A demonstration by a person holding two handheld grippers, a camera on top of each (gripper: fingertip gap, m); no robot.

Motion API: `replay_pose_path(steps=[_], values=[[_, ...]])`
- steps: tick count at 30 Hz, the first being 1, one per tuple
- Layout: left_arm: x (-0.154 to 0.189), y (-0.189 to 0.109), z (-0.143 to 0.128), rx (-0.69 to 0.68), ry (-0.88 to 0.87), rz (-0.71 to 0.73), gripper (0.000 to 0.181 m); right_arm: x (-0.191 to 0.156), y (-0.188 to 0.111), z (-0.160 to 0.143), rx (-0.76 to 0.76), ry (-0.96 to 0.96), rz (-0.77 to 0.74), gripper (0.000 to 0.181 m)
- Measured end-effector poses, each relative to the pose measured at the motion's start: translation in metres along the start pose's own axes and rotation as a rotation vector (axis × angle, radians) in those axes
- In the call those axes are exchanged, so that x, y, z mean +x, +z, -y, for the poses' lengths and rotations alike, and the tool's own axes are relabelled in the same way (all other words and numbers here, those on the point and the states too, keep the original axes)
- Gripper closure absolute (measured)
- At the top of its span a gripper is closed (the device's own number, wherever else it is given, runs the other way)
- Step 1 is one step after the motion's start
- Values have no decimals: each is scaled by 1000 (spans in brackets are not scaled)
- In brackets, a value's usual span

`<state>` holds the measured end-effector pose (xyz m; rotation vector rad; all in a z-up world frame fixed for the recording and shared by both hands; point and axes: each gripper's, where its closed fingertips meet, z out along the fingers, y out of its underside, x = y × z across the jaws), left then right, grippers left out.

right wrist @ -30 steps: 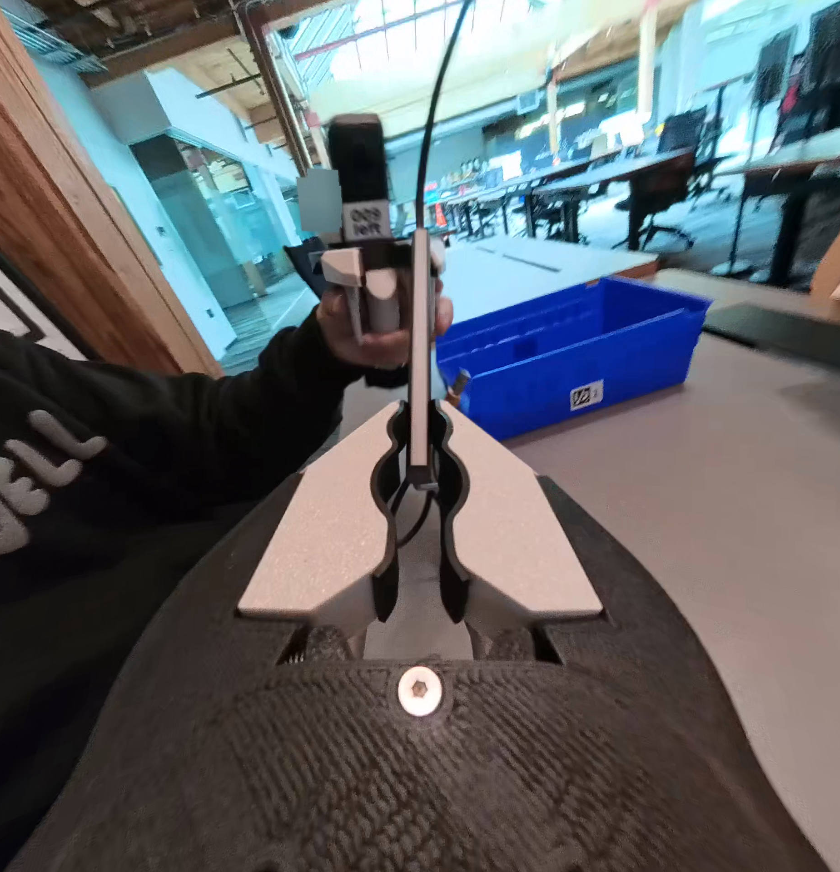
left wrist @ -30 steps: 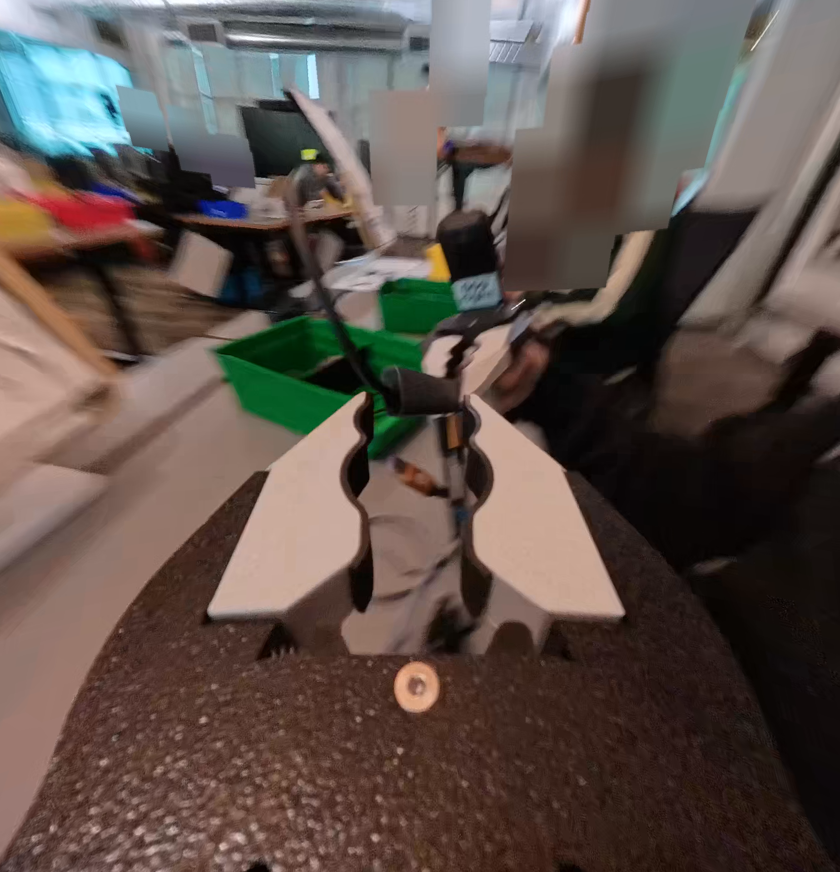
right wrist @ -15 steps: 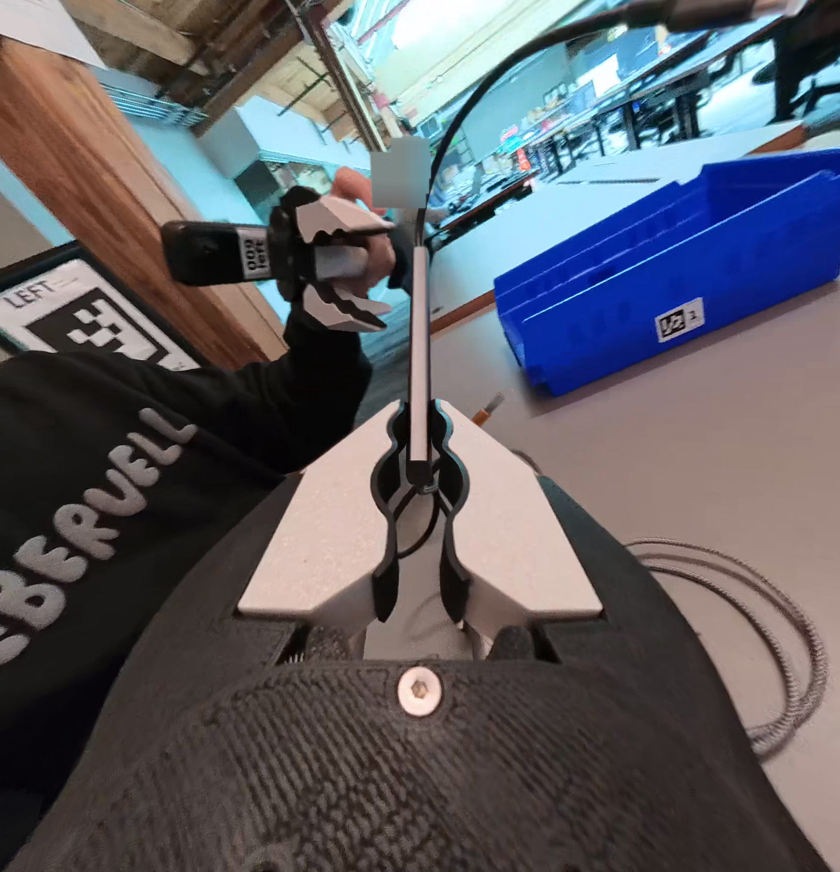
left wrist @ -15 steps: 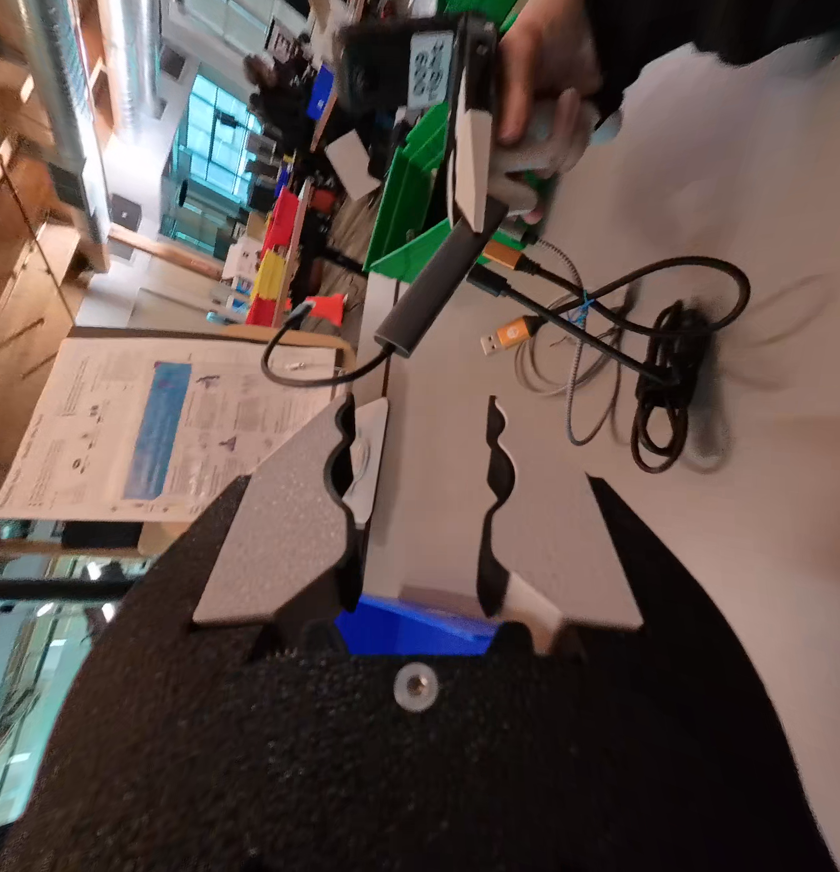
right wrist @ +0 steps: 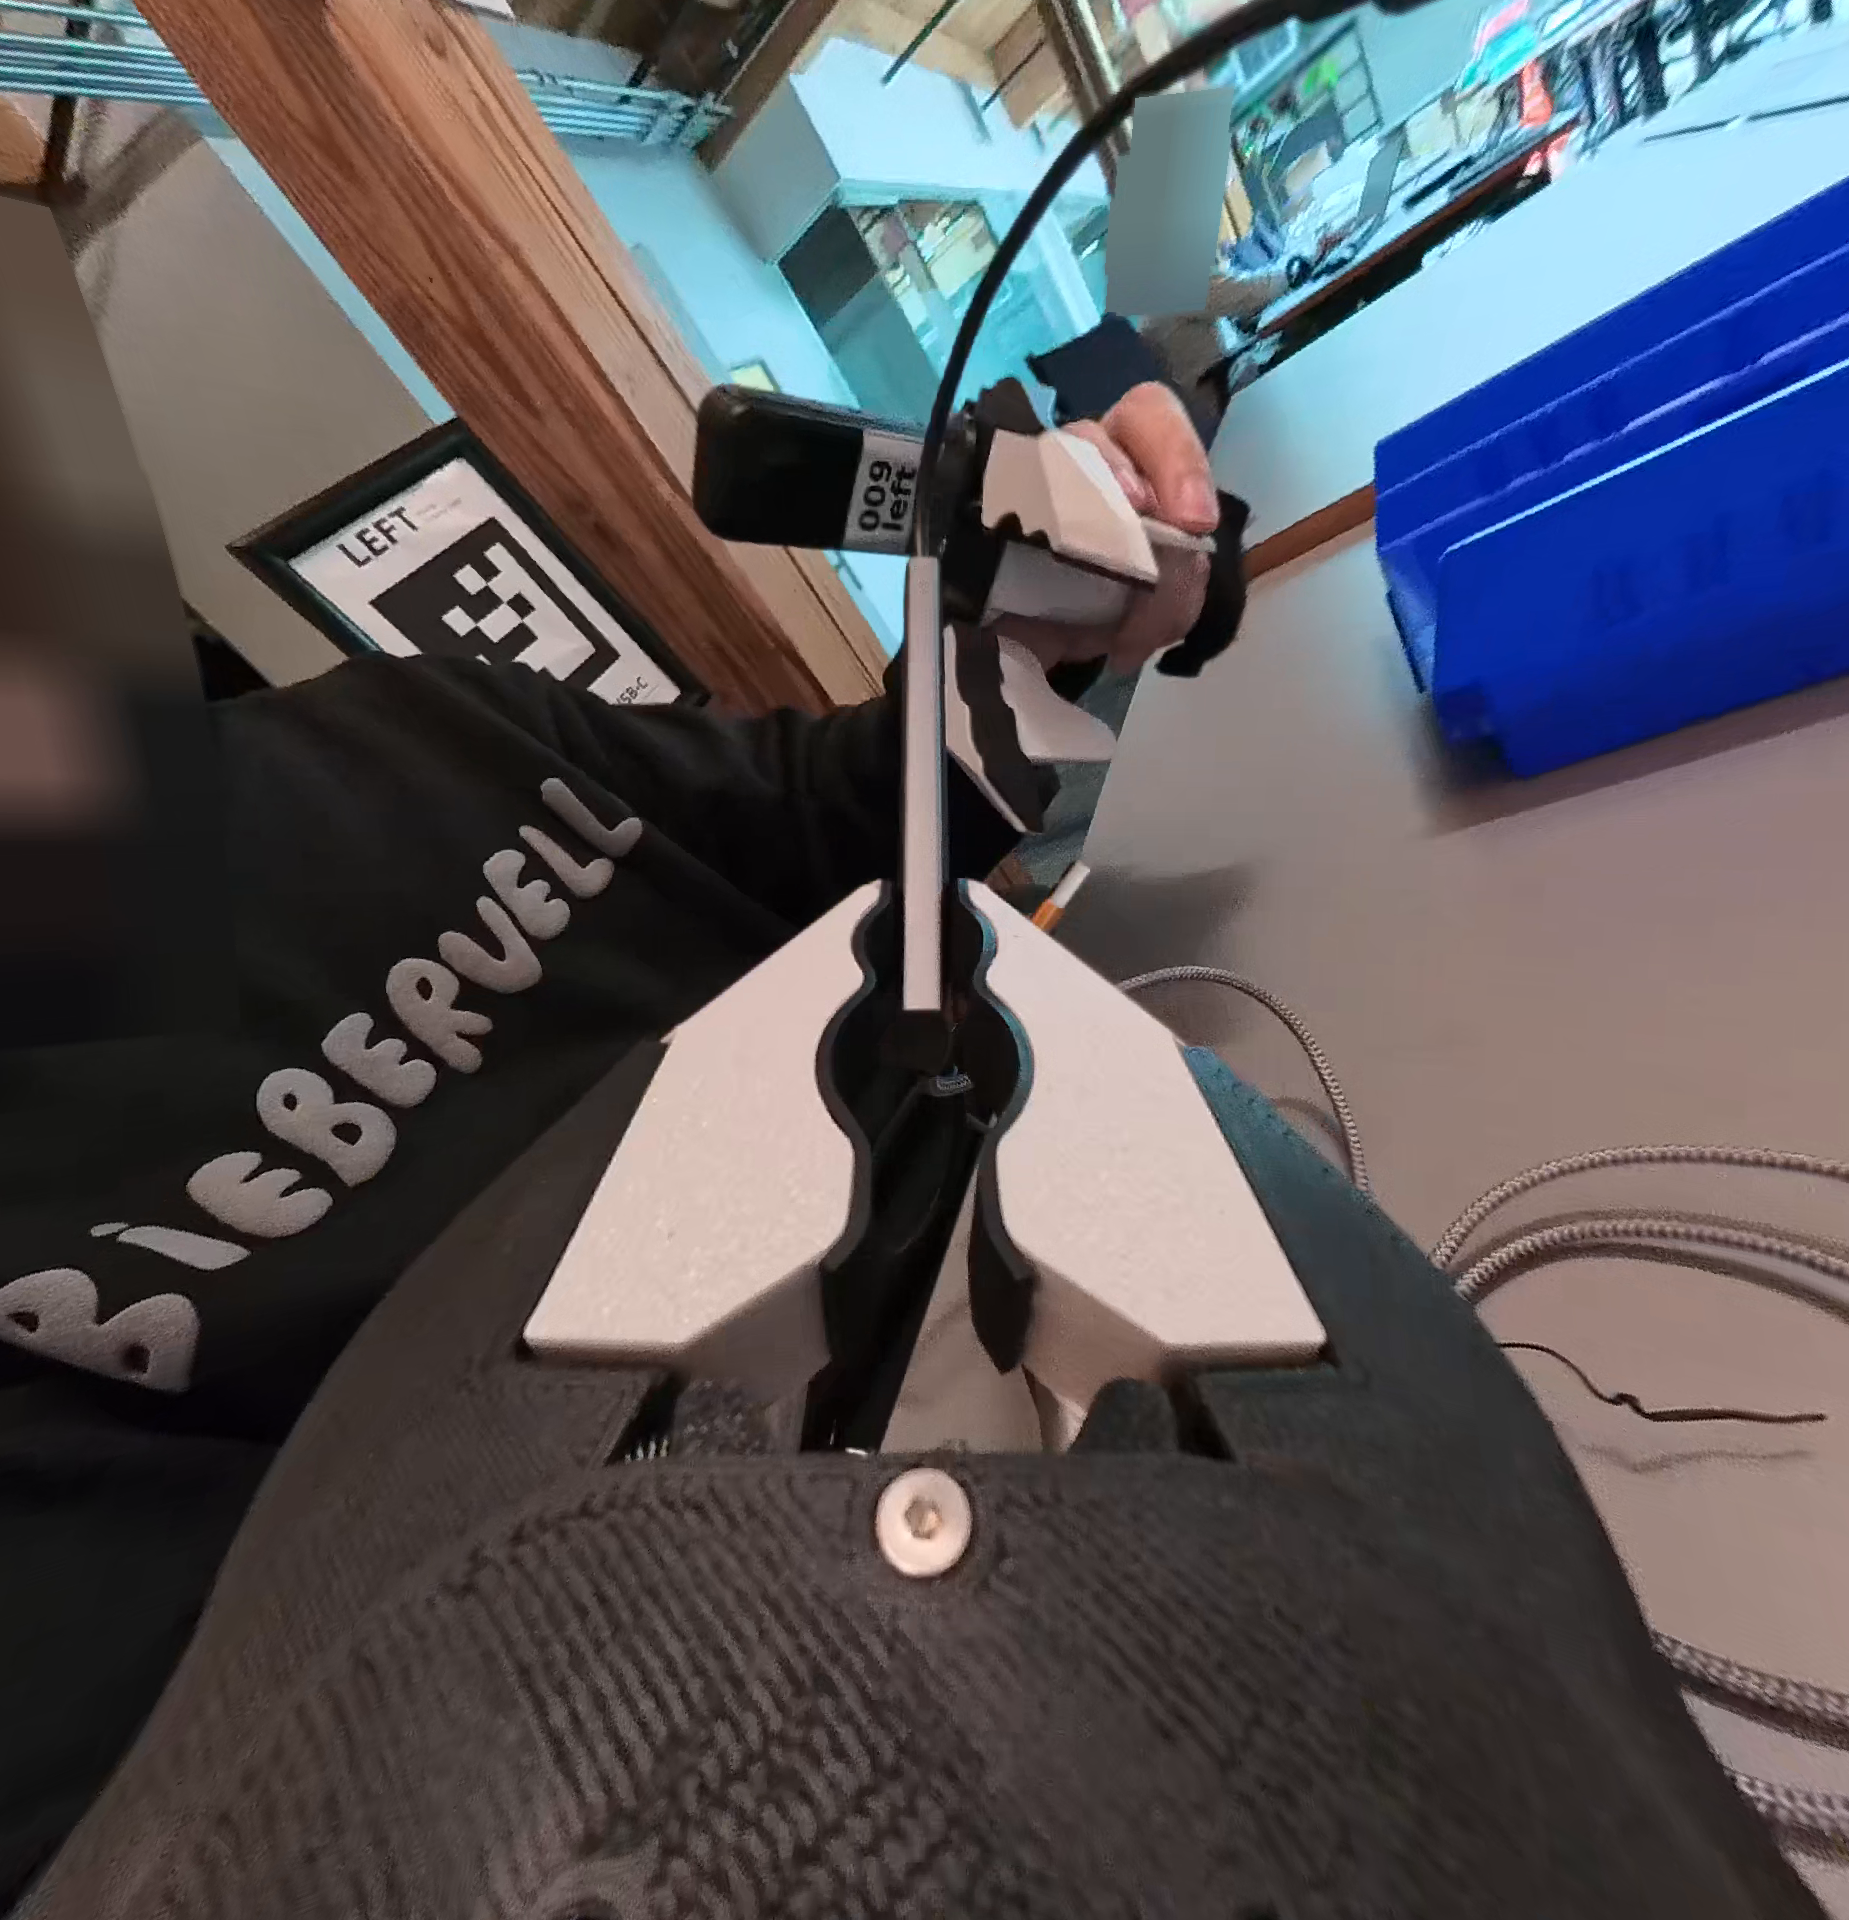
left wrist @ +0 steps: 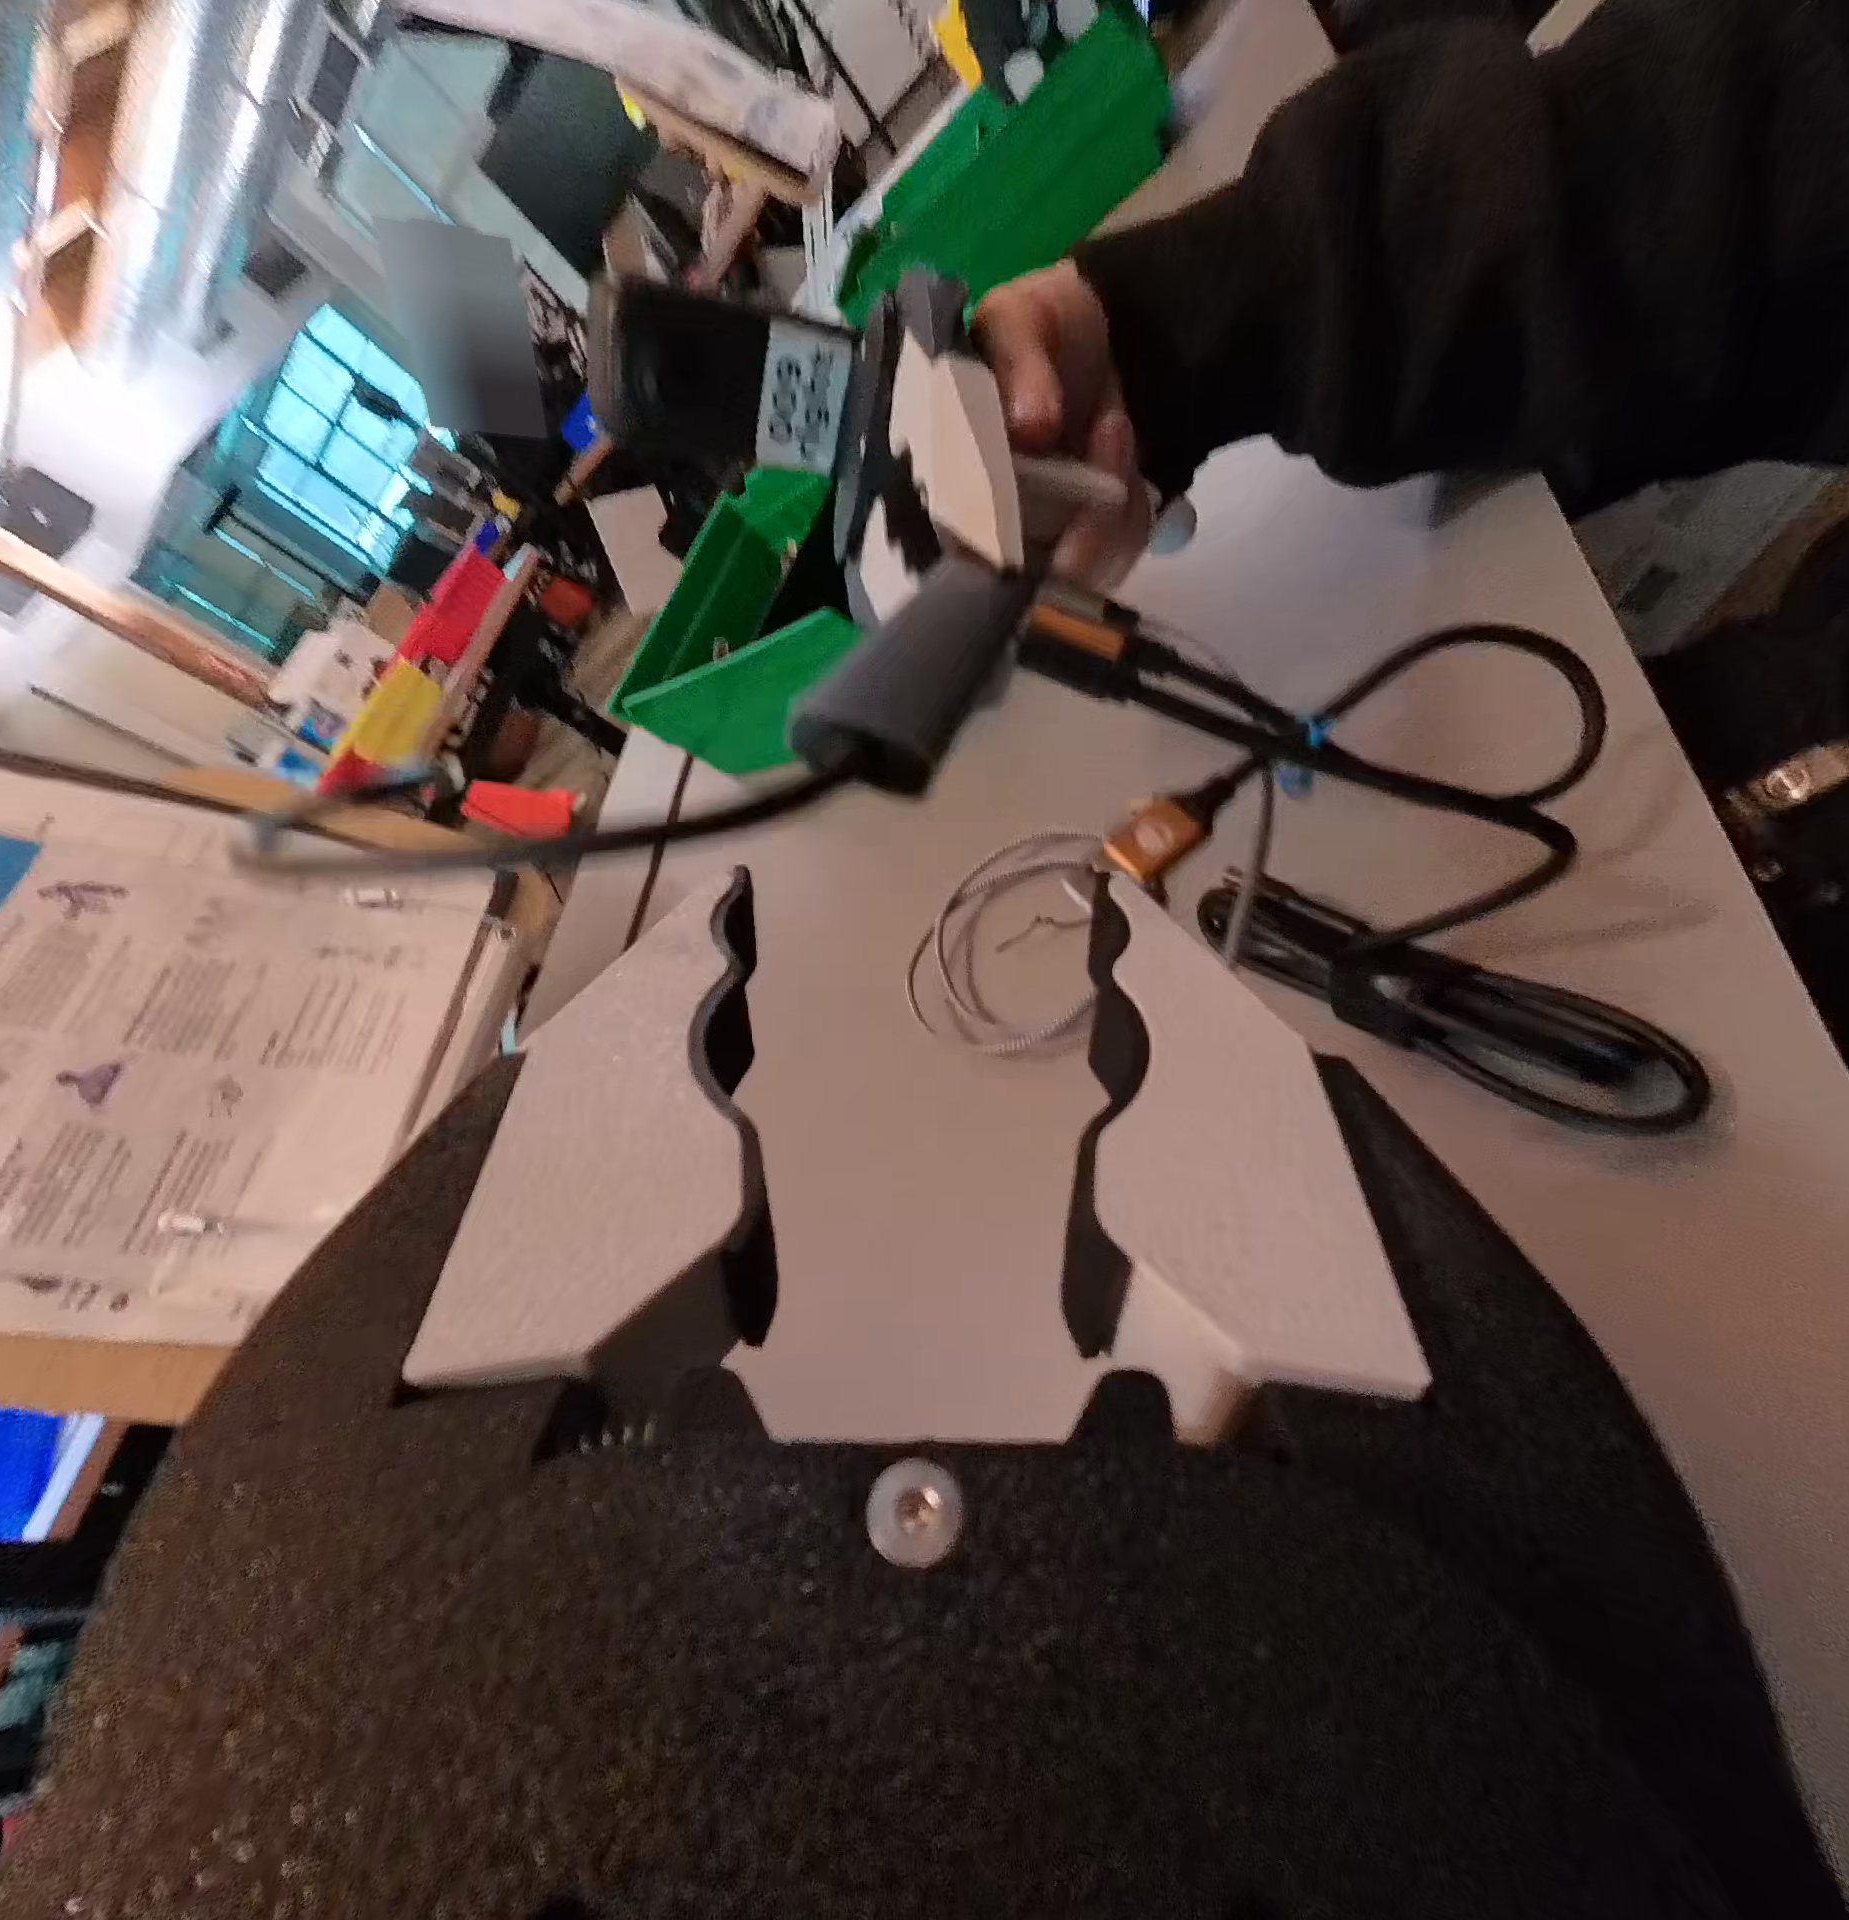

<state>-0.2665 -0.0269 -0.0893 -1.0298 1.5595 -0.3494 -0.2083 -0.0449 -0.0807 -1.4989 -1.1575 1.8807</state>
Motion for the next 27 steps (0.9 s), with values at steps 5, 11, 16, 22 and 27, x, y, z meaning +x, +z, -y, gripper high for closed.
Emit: replay_pose_path(steps=[5, 11, 16, 22, 27], values=[[5, 11, 24, 138, 16, -42, 136, 6, 11, -5, -13, 51, 35, 173], [4, 10, 17, 101, -76, -38, 159, 10, 11, -2, 15, 43, 25, 172], [-37, 3, -21, -18, -325, 237, 160, 62, -8, 40, 206, -201, -456, 121], [-64, -17, -68, 93, -736, 585, 160, 59, 15, 69, 245, -550, -777, 117], [-63, -28, -88, 111, -741, 794, 160, 88, 44, 55, 157, -666, -981, 137]])
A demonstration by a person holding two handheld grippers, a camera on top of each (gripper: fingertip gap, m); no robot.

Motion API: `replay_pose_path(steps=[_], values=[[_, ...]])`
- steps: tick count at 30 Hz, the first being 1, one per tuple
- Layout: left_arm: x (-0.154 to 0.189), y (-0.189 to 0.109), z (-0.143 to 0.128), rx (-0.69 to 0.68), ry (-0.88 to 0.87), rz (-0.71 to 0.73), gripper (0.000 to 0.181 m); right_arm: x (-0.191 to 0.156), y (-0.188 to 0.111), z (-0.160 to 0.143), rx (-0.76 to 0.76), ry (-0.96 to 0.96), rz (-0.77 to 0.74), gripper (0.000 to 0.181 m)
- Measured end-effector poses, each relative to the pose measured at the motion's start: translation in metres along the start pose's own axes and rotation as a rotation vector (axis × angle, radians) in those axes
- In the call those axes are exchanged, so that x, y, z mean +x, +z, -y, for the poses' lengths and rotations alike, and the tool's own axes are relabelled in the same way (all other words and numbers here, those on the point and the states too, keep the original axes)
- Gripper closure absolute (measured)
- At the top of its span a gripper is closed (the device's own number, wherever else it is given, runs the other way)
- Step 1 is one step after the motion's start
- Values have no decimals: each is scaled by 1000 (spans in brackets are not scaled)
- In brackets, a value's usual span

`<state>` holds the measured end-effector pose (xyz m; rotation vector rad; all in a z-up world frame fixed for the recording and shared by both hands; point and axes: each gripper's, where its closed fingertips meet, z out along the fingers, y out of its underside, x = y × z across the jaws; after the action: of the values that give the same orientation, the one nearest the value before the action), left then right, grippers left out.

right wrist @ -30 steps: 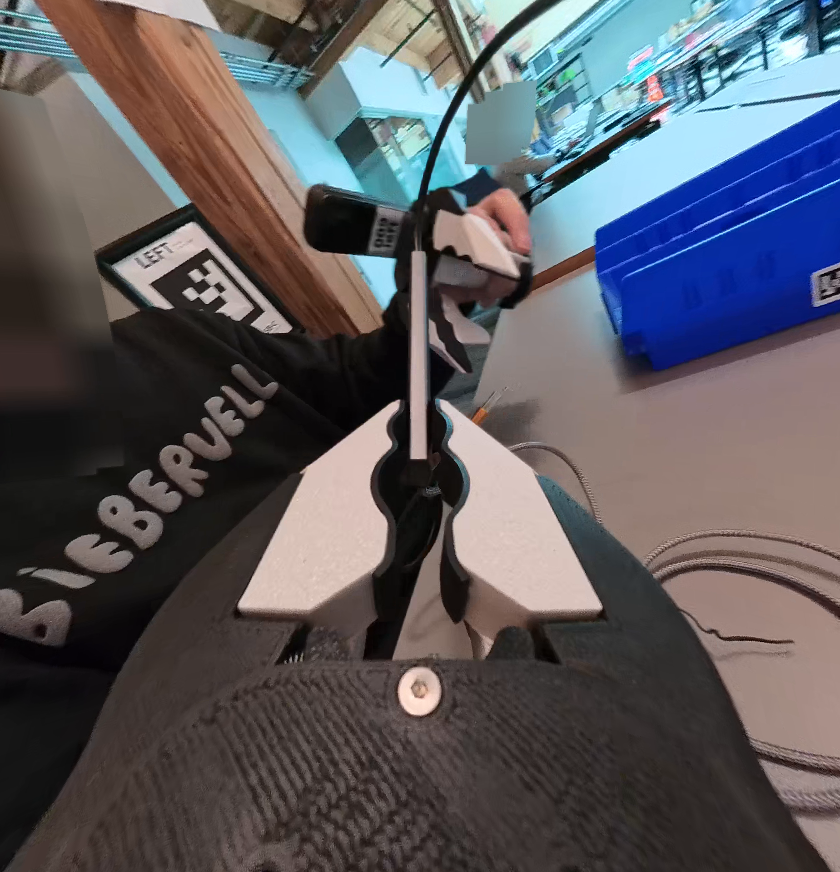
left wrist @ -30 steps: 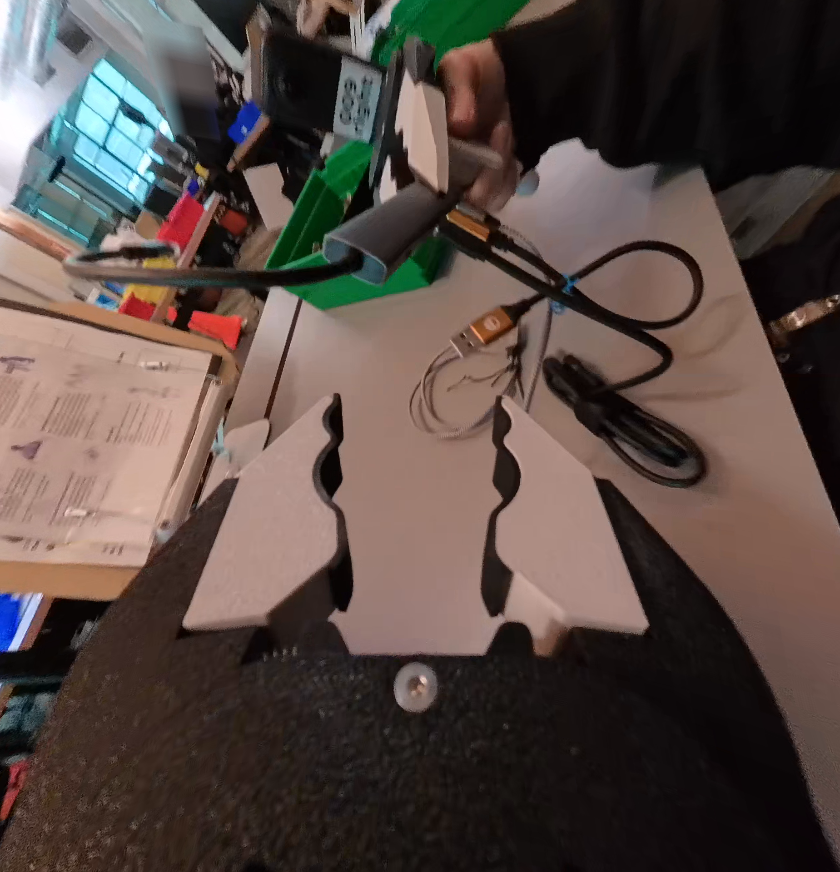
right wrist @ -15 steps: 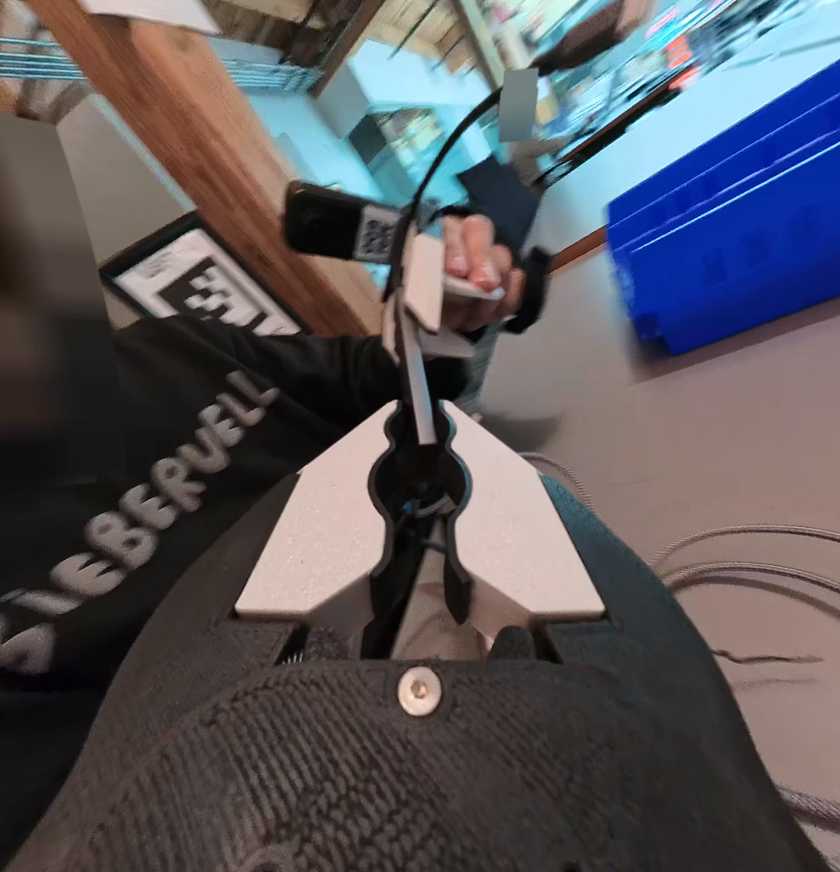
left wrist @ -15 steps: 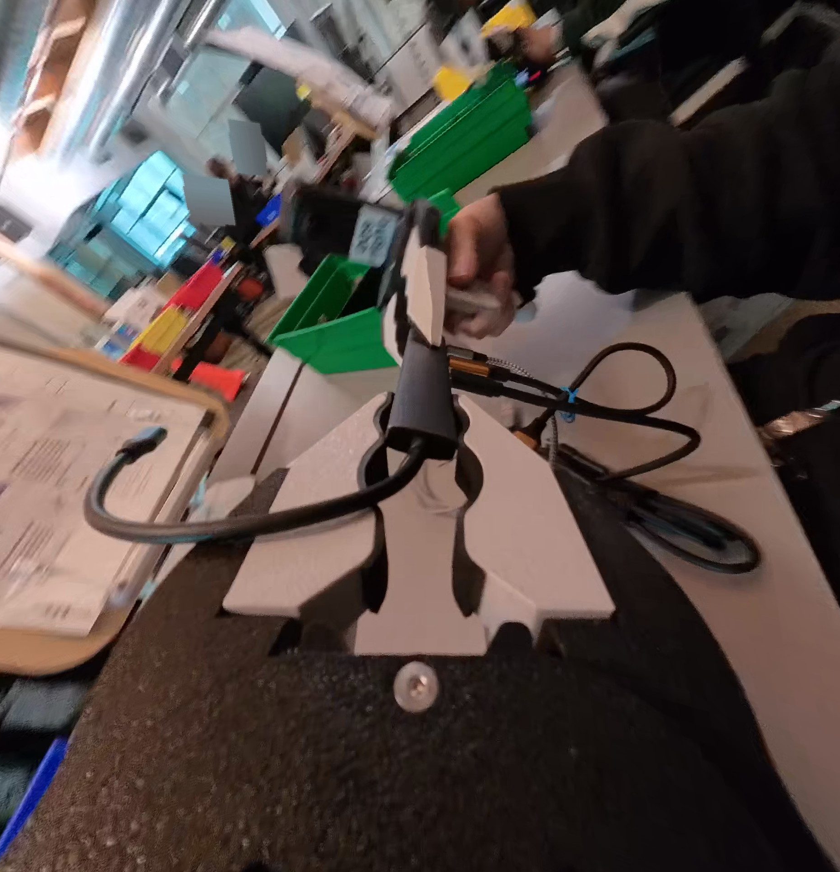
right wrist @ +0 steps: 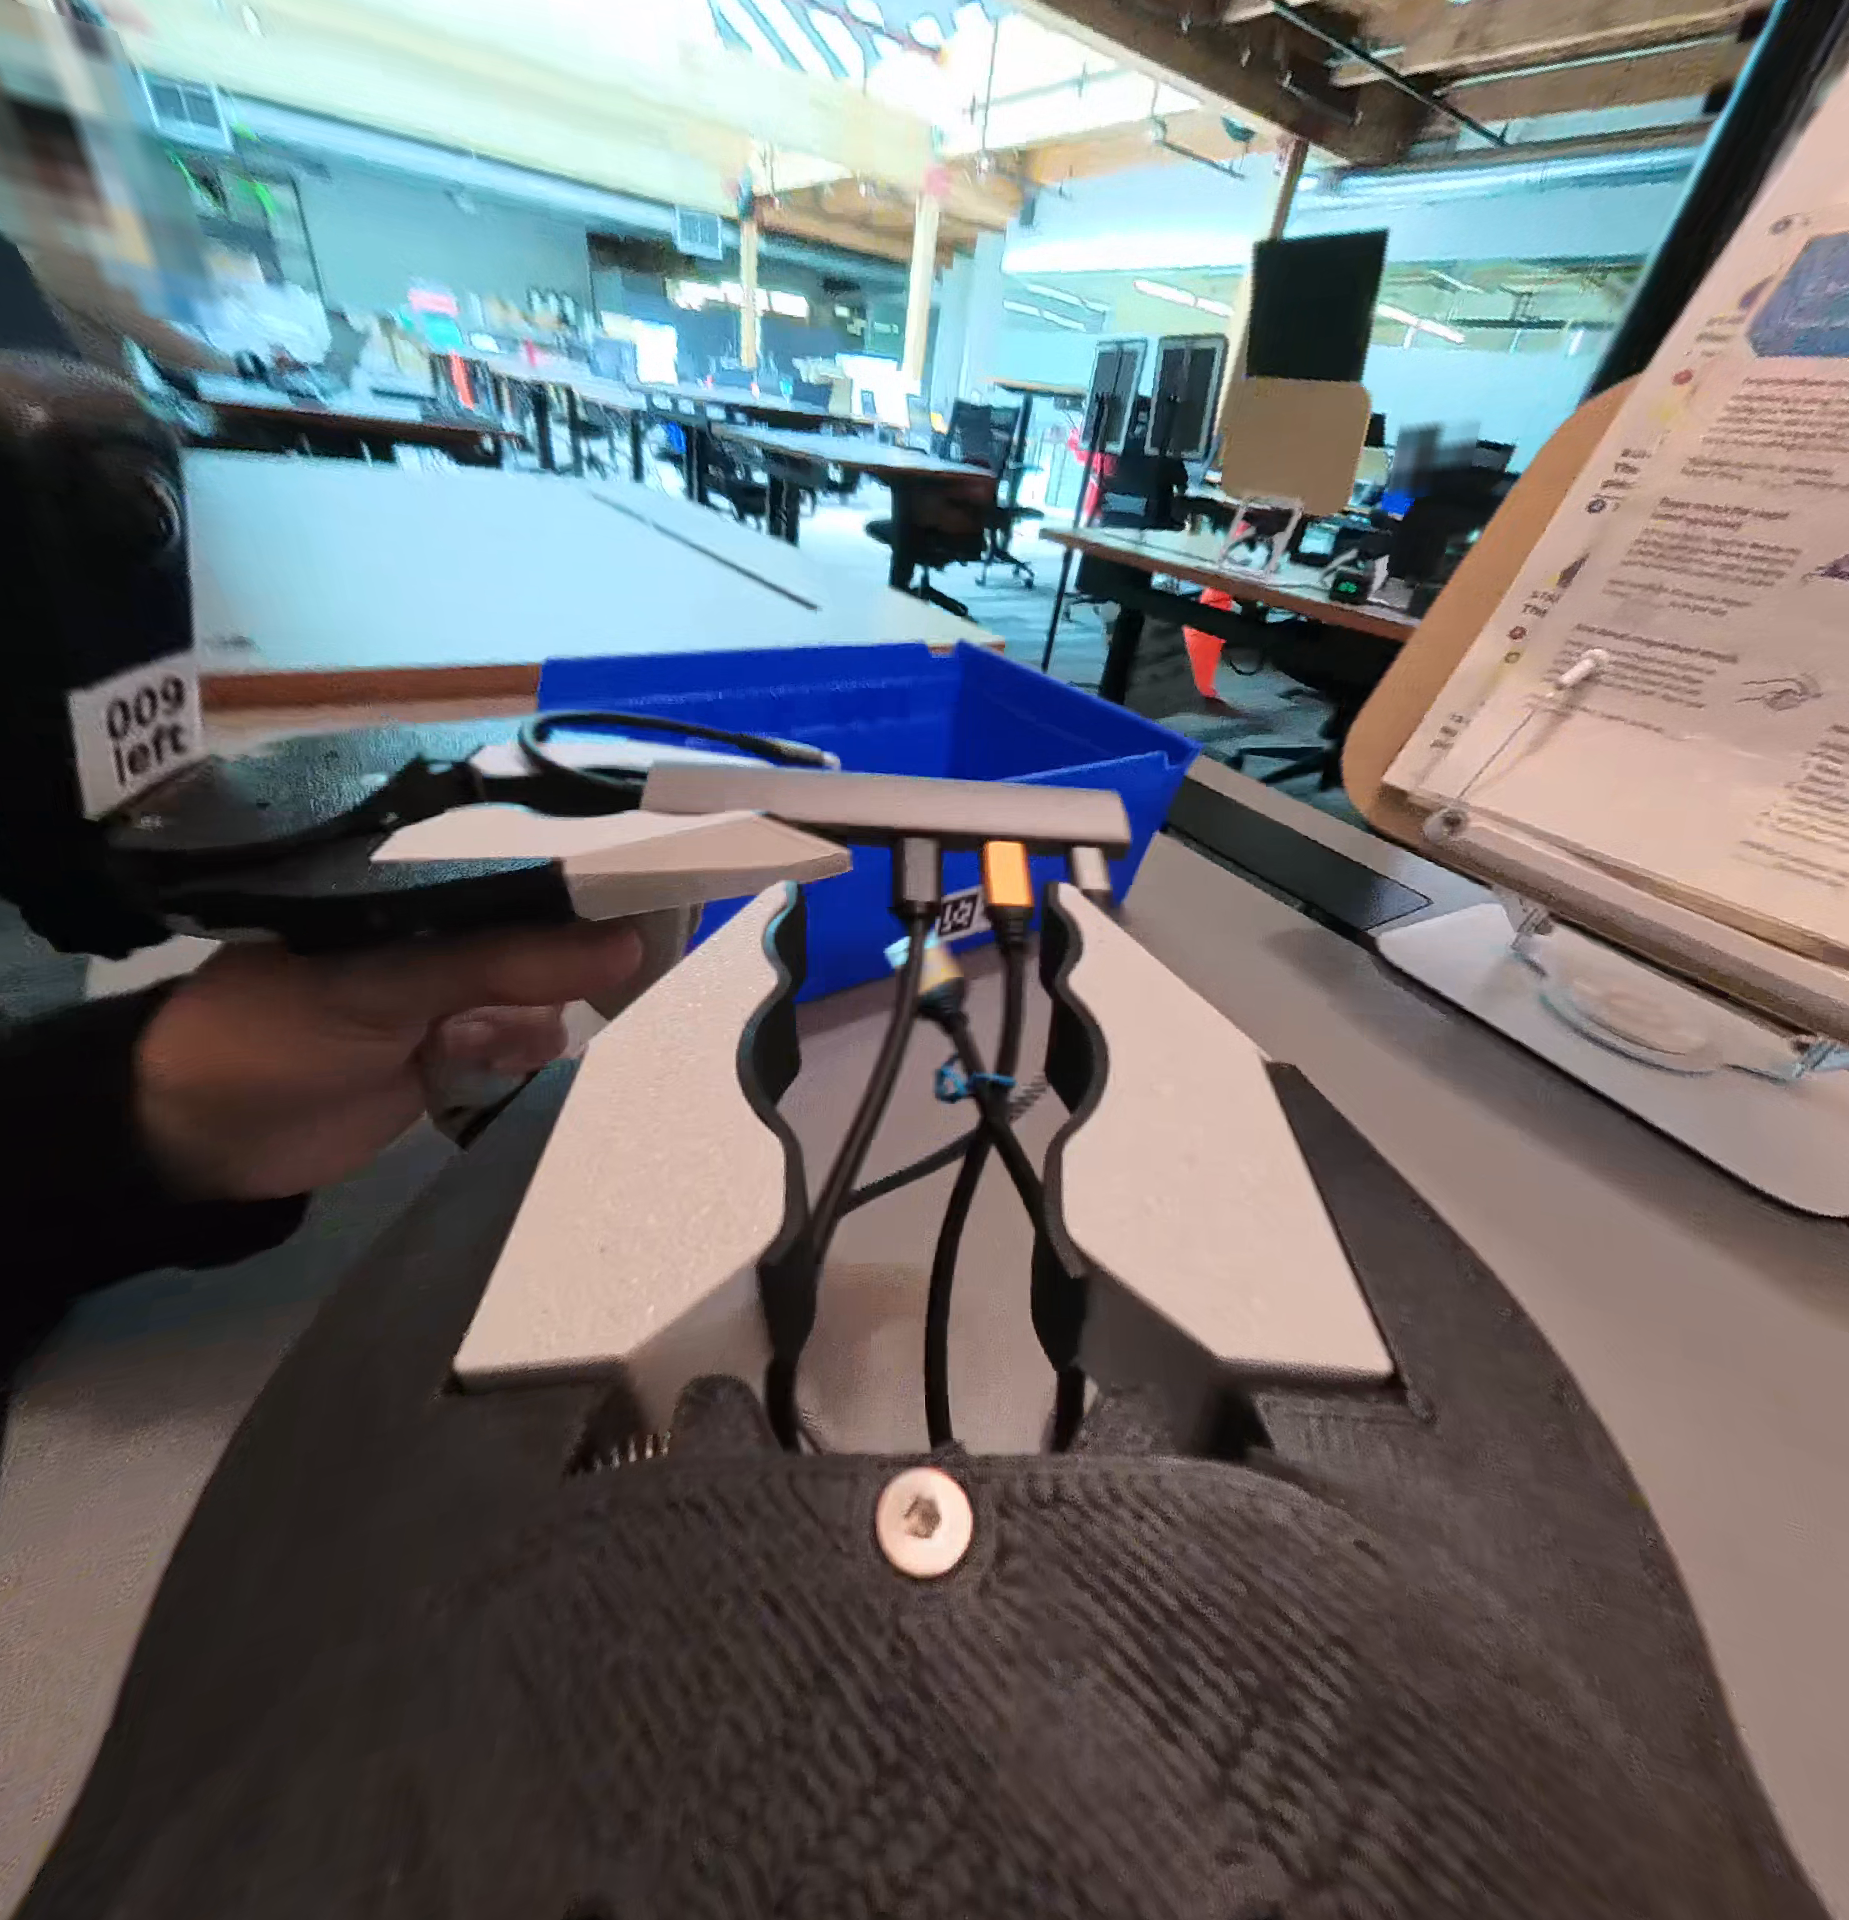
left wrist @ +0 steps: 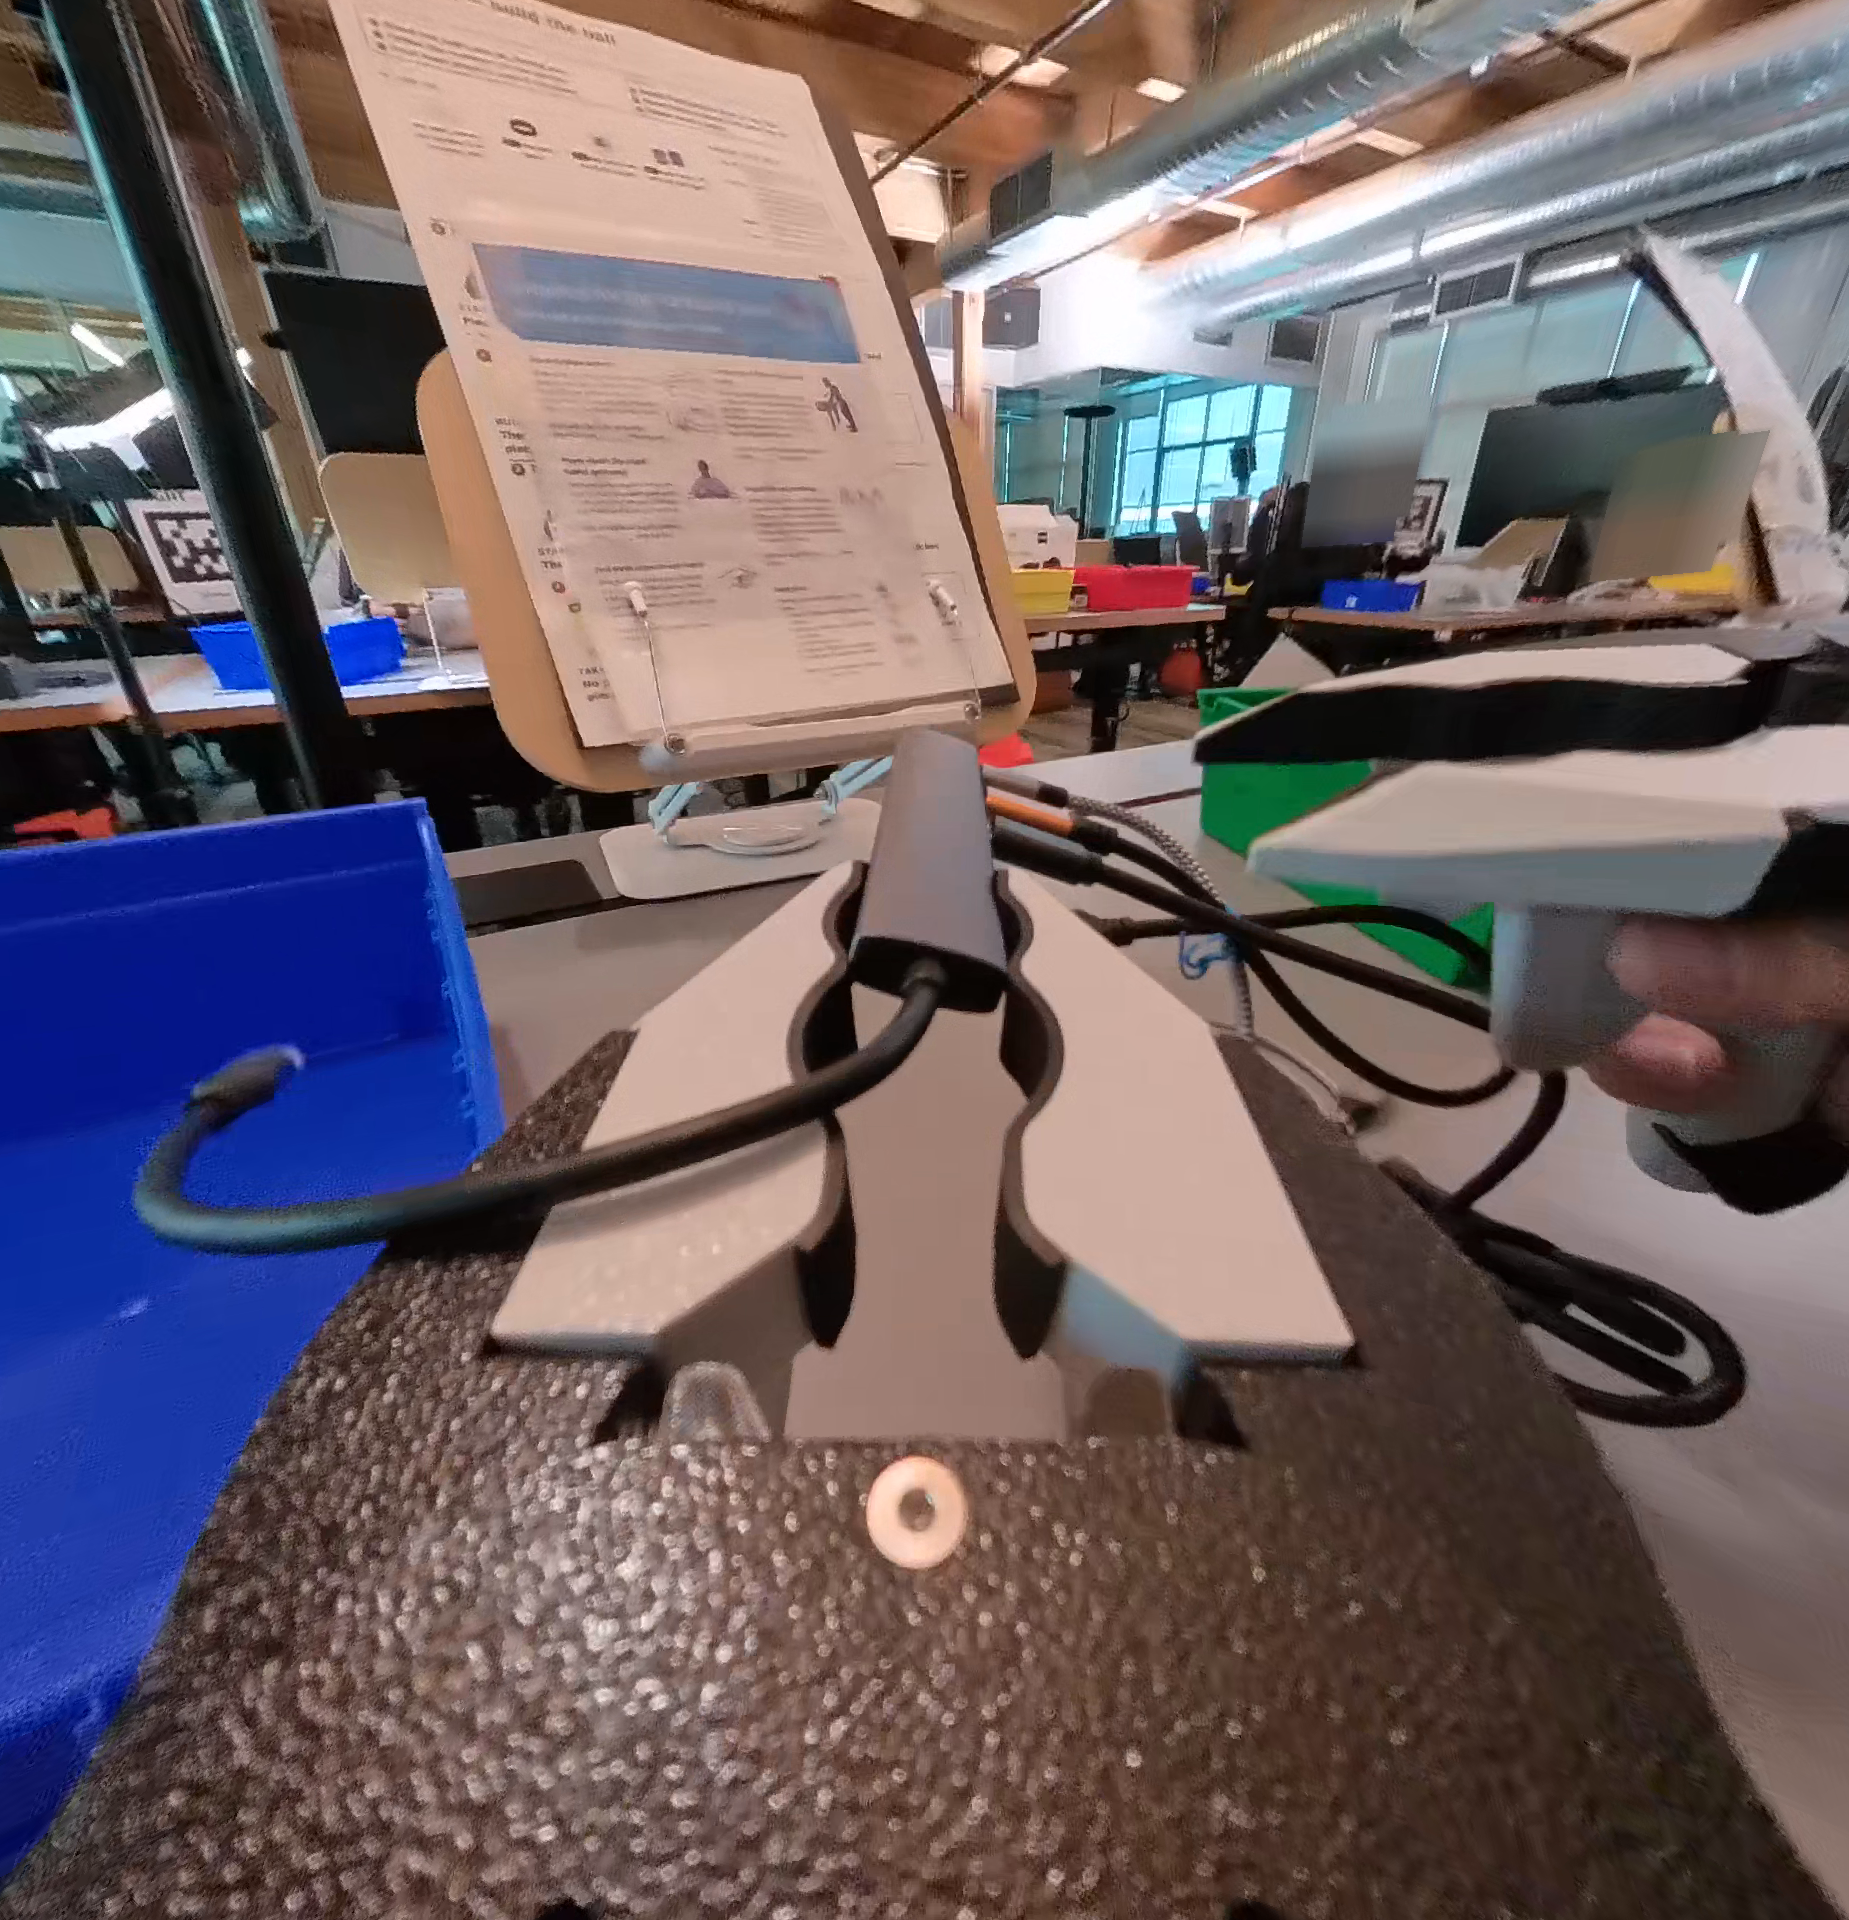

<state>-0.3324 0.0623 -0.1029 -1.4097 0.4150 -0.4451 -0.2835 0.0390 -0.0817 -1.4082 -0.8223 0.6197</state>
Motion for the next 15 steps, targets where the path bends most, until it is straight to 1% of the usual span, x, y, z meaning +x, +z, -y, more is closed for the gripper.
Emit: replay_pose_path(steps=[2, 4, 5, 8, 9, 11, 13, 15], values=[[0, -2, -1, 15, 42, 16, 160, -15, 10, -13, -48, -40, 17, 138], [1, -4, -1, 33, 26, 17, 160, -14, 17, -24, -70, -51, -36, 137], [2, -5, -3, 37, 22, 16, 160, -13, 20, -27, -61, -53, -50, 140], [1, -6, -7, 38, -1, 12, 160, -9, 23, -39, -64, -14, -79, 158], [1, -7, -7, 43, -21, 8, 160, -8, 23, -40, -42, -10, -79, 163], [2, -7, -9, 49, -60, -7, 160, -11, 23, -33, 47, 5, -63, 163], [3, -6, -12, 40, -95, -20, 160, -13, 25, -38, 45, 26, -54, 163], [3, -6, -11, 47, -98, -25, 160, -12, 26, -40, 53, 8, -67, 166]])
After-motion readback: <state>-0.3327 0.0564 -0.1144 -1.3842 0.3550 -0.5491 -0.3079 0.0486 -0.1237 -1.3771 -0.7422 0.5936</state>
